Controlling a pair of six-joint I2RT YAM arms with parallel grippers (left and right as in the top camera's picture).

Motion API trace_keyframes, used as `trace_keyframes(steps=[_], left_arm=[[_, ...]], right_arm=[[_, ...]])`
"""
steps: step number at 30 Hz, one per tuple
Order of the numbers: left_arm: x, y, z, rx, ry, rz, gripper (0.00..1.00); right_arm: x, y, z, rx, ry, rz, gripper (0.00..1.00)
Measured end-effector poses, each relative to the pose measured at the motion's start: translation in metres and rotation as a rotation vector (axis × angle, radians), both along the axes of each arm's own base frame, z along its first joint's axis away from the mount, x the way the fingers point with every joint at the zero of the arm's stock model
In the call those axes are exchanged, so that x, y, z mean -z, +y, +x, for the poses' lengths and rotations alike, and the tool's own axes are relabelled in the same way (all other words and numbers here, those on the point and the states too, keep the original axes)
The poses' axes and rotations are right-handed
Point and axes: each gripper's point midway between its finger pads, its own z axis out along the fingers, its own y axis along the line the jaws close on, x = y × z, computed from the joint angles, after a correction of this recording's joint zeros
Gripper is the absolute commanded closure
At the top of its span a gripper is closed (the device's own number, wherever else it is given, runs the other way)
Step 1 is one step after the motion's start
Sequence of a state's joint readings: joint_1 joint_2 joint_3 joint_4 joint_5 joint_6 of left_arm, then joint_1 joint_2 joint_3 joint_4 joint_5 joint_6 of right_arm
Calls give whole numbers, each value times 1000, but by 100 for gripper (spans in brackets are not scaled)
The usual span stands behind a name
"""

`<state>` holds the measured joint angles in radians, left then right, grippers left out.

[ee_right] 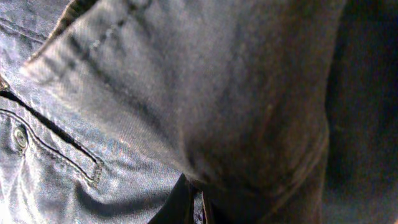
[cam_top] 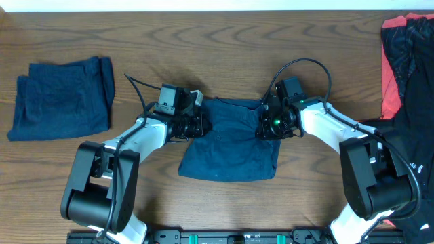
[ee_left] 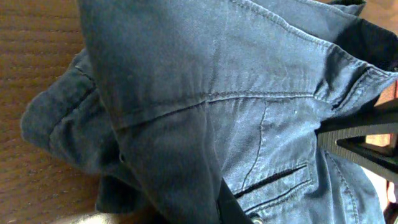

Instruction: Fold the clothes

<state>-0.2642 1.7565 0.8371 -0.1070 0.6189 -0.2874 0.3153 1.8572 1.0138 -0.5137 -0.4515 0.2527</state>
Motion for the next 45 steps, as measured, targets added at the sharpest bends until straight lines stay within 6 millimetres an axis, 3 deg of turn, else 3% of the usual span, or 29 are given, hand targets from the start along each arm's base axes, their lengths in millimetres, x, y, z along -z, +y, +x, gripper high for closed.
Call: trace_keyframes(steps=[6, 10, 13, 17, 20, 26, 33, 36, 38, 45], left_arm=[[-3, 0, -2, 8, -3, -2, 94], [-13, 13, -4, -25, -20, 59, 94], [-29, 36, 2, -80, -67, 115, 94], [-52, 81, 16, -195, -138, 168, 94], [-68, 128, 25, -318, -170, 220, 94], [-113, 205, 38, -460, -203, 325, 94], [-171, 270, 56, -522, -344, 481, 94], [-183, 289, 60, -529, -397, 531, 94], [-187, 300, 60, -530, -422, 561, 87], [-195, 332, 58, -523, -476, 644, 94]], right_arm=[[-4, -5, -5, 6, 14, -20, 90], [-28, -17, -4, 33, -15, -42, 83], [-70, -26, 10, 73, -130, -31, 68], [-142, -34, 24, 109, -343, 12, 67], [-174, -39, 18, 118, -423, 16, 67], [-172, -52, 3, 136, -393, -48, 72], [-170, -58, 4, 148, -393, -81, 72], [-169, -60, 5, 153, -396, -91, 72], [-169, -61, 5, 156, -397, -99, 72], [-168, -62, 5, 159, -398, -106, 73]])
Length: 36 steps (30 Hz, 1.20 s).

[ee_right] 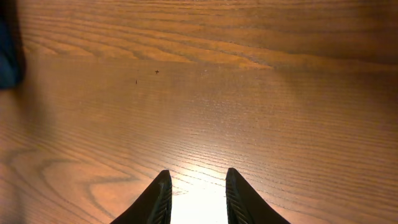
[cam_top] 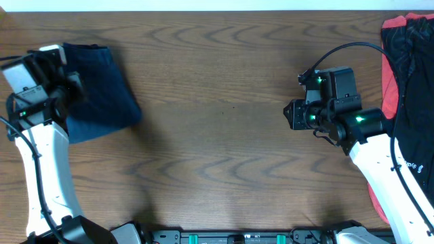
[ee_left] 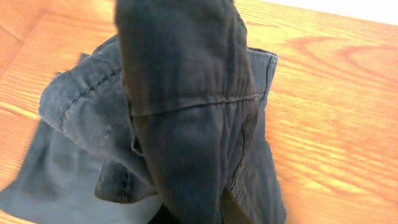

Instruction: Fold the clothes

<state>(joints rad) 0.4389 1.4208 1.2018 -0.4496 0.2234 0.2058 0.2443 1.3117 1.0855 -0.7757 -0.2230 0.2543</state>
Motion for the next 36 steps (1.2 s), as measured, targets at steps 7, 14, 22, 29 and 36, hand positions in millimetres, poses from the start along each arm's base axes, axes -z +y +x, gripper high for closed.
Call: trace_keyframes(steps=[7, 14, 22, 29, 36], left_arm=[[-10, 28, 9, -1, -45, 129, 94], [26, 45, 22, 154, 74, 322, 94], [32, 78, 34, 184, 63, 455, 94], [38, 107, 38, 145, 48, 494, 94], [52, 138, 33, 88, 53, 500, 94]], right_arm=[[1, -2, 0, 7, -1, -10, 73], [1, -3, 0, 9, 1, -15, 73], [4, -6, -2, 15, 14, -29, 74], [5, -7, -5, 19, 25, -38, 74], [6, -8, -5, 20, 28, -40, 74]])
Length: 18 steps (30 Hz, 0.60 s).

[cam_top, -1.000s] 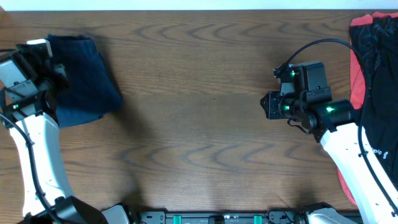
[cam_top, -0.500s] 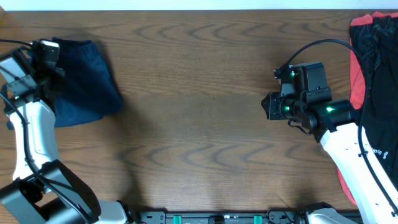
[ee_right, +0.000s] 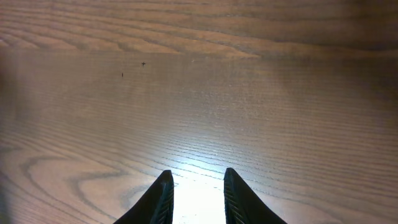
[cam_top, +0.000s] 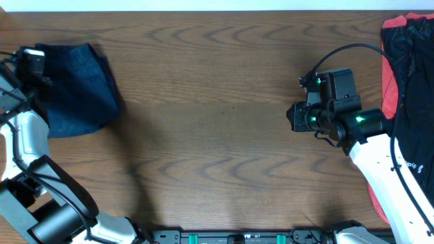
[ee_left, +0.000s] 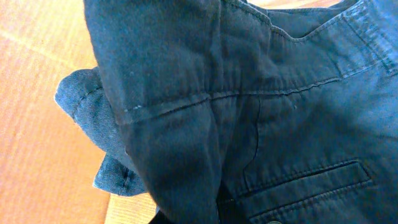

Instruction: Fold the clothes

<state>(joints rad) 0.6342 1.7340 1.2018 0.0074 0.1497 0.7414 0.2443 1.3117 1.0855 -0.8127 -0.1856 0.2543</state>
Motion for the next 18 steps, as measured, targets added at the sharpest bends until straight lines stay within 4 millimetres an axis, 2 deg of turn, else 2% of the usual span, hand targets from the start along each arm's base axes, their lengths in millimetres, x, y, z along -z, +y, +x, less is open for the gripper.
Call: trace_keyframes(steps=[5, 6, 7, 8, 18], left_arm=[[-3, 11, 0, -5, -13, 34, 94], [-4, 12, 0, -4, -16, 40, 91], [-4, 13, 1, -1, -18, 48, 69], [-5, 13, 2, 5, -18, 60, 0], [-24, 40, 3, -117, -144, 68, 2]], right_arm=[[0, 0, 0, 0, 1, 0, 74], [0, 0, 0, 0, 2, -1, 74], [0, 0, 0, 0, 2, -1, 74], [0, 0, -1, 0, 3, -1, 74], [4, -5, -3, 13, 18, -28, 74]])
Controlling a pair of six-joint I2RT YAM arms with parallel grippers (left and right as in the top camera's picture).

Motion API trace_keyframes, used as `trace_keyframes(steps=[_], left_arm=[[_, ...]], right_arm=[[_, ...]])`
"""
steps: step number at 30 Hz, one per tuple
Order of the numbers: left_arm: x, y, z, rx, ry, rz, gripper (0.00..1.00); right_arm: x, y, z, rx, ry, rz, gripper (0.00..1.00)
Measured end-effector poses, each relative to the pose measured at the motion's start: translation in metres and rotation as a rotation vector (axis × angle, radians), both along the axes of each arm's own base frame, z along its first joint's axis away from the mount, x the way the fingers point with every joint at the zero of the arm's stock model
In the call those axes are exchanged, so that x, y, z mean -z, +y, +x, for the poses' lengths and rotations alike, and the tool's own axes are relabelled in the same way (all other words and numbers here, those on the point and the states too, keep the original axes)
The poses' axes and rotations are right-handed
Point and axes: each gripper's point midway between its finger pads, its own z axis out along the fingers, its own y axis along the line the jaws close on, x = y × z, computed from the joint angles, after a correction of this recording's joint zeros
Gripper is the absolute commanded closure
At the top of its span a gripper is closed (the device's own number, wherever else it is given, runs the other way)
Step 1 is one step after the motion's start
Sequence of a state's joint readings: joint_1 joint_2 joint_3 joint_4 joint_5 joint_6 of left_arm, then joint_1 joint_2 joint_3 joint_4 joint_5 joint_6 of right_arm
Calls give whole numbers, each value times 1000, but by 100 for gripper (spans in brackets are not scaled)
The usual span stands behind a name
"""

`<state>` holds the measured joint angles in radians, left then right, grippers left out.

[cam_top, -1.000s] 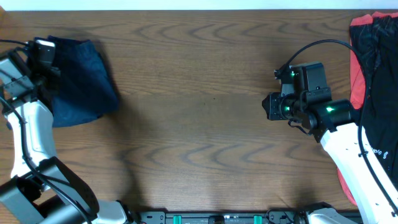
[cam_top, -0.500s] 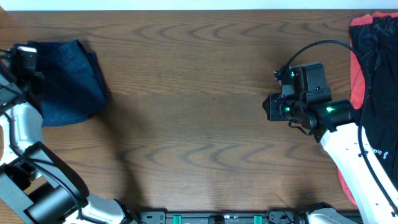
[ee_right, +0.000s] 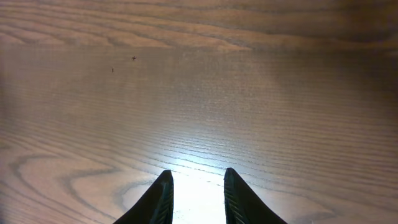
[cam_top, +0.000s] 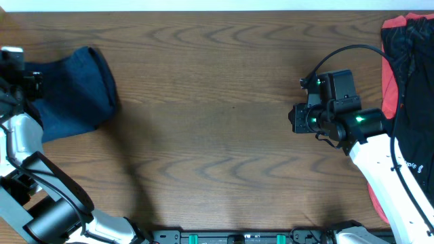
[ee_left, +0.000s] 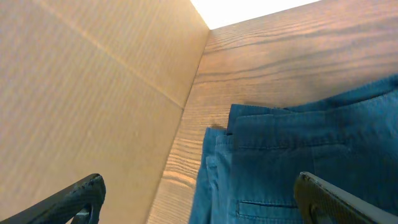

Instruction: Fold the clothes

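Folded dark blue clothes [cam_top: 71,88] lie stacked at the table's far left; in the left wrist view the top blue garment [ee_left: 305,155] shows a pocket seam. My left gripper [cam_top: 30,83] is at the stack's left edge, its fingers [ee_left: 81,194] spread wide, open and apart from the cloth. Over bare wood right of centre, my right gripper [cam_top: 293,118] is open, and nothing lies between its fingers [ee_right: 158,196]. The left gripper [ee_left: 199,208] and the right gripper [ee_right: 196,199] both show empty gaps.
A red and black heap of clothes [cam_top: 407,61] lies at the right edge, beside the right arm. A tan board wall [ee_left: 81,106] stands along the table's left edge next to the blue stack. Brown wooden table [cam_top: 217,81] spans the middle.
The left gripper was shut on the blue garment over the left stack; now it is open and the garment lies on the stack. The right gripper has not moved.
Both grippers were on a blue garment in the middle of the table, with another folded blue piece at the left. Later the left gripper held the garment at the left stack while the right stood open over bare wood. Now the garment rests on the stack, released.
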<state>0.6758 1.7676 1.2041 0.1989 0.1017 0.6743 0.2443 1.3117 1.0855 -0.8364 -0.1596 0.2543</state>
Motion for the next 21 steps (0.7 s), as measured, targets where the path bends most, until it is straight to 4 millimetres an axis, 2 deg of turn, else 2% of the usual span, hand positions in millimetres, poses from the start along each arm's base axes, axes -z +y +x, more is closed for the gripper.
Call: trace_keyframes(steps=[5, 8, 11, 15, 18, 21], left_arm=[[7, -12, 4, -31, -30, -103, 2], [19, -37, 14, -13, -17, -189, 2], [33, -78, 28, 30, 9, -293, 2], [59, -149, 37, 97, 107, -465, 2], [82, -211, 30, 133, 229, -590, 2], [101, -263, 11, 154, 374, -672, 2]], right_arm=[[0, -1, 1, 4, -5, -6, 73], [0, -2, 1, 6, -6, -9, 73], [0, -2, 2, 7, -7, -11, 73], [1, -2, 2, 8, -4, -14, 73], [1, -3, 3, 9, -5, -15, 71], [1, -3, 5, 10, -13, -16, 64]])
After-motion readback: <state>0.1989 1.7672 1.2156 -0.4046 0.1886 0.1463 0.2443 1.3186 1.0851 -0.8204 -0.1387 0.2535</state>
